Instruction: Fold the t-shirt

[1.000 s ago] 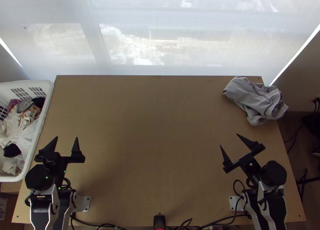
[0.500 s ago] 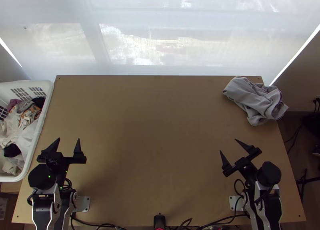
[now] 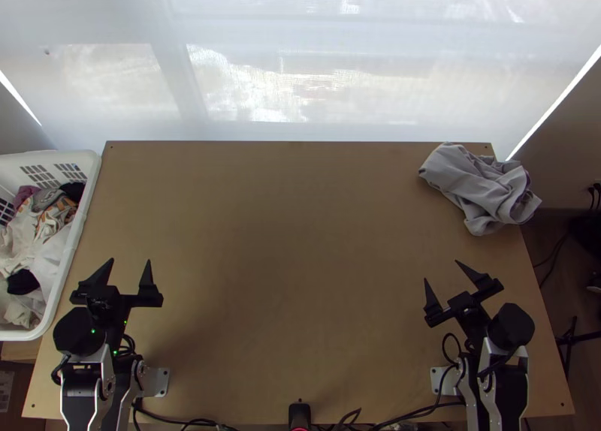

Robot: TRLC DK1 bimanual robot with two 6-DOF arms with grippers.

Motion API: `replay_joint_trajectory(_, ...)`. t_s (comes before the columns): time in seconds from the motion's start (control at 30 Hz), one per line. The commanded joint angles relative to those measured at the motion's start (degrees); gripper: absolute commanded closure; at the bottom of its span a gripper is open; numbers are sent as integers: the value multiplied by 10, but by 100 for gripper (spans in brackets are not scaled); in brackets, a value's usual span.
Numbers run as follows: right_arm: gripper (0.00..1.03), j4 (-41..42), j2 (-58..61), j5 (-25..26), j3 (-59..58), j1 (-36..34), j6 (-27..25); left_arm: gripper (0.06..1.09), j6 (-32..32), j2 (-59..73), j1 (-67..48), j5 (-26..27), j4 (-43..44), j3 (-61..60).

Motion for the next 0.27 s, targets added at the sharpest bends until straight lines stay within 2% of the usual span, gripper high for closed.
replay_joint_trajectory(0.0, 5, -4, 0, 0, -1, -6, 0, 11, -1, -1, -12, 0, 0, 0)
replay_joint_trajectory(0.23, 5, -4, 0, 0, -1, -6, 0, 11, -1, 0, 27, 0, 0, 0)
